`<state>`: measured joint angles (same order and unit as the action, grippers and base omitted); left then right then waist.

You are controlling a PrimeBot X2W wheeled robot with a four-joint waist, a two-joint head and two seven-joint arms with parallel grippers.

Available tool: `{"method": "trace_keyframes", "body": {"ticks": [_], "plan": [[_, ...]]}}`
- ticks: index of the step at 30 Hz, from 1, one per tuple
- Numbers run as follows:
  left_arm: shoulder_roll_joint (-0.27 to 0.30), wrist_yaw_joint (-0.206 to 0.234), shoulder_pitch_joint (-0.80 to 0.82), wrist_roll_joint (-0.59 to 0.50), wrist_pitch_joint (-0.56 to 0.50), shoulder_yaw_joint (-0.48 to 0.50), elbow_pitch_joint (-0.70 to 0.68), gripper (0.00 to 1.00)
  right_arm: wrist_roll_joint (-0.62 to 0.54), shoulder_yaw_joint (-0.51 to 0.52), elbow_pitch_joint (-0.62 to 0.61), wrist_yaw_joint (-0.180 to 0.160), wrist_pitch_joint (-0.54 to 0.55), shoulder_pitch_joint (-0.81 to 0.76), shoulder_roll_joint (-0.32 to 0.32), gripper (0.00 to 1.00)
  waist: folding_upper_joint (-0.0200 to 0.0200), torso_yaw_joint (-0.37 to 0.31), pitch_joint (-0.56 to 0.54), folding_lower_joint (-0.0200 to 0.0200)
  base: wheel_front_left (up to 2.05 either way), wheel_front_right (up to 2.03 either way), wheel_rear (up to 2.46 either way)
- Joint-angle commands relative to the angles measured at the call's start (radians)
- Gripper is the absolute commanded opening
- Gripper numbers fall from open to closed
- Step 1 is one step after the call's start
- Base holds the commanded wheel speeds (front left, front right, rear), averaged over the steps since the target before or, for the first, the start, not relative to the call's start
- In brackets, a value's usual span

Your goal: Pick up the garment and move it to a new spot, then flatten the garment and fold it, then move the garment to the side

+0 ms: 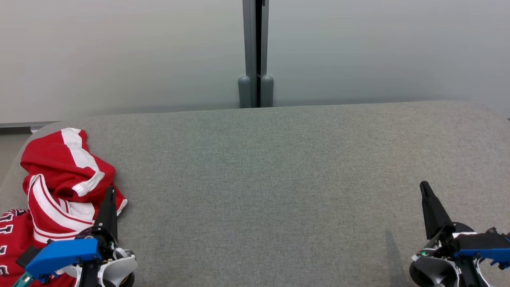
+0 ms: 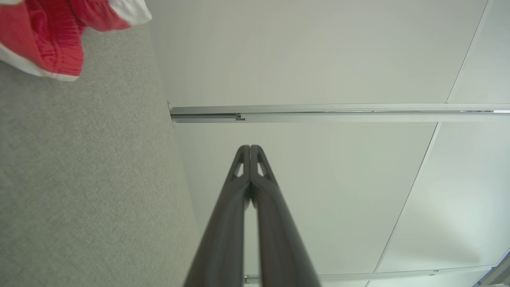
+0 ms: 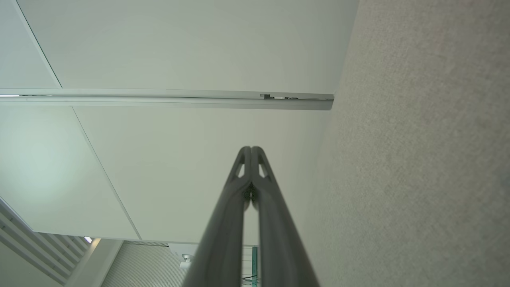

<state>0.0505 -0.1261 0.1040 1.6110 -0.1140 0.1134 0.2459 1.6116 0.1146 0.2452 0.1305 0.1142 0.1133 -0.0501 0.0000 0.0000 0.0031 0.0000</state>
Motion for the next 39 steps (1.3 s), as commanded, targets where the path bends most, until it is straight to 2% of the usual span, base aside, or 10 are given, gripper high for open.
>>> {"method": "trace_keyframes", "body": {"ticks": [1, 21, 22, 39], "plan": [[-0.001, -0.009, 0.010, 0.004, -0.003, 0.001, -0.004, 0.00, 0.003, 0.001, -0.004, 0.000, 0.003, -0.011, 0.001, 0.00, 0.0000, 0.000, 0.000, 0.0000, 0.00, 0.00, 0.00], [-0.001, -0.009, 0.010, 0.004, -0.003, 0.001, -0.004, 0.00, 0.003, 0.001, -0.004, 0.000, 0.003, -0.011, 0.001, 0.00, 0.0000, 0.000, 0.000, 0.0000, 0.00, 0.00, 0.00], [0.000, 0.000, 0.000, 0.000, 0.000, 0.000, 0.001, 1.00, 0.000, 0.000, 0.001, 0.000, -0.001, 0.000, 0.000, 1.00, 0.0000, 0.000, 0.000, 0.0000, 0.00, 0.00, 0.00], [0.008, 0.001, -0.002, -0.033, 0.071, -0.026, -0.041, 1.00, -0.043, -0.069, -0.047, 0.000, -0.076, -0.001, 0.000, 1.00, 0.0000, -0.001, 0.004, 0.0000, 0.00, 0.00, 0.00]]}}
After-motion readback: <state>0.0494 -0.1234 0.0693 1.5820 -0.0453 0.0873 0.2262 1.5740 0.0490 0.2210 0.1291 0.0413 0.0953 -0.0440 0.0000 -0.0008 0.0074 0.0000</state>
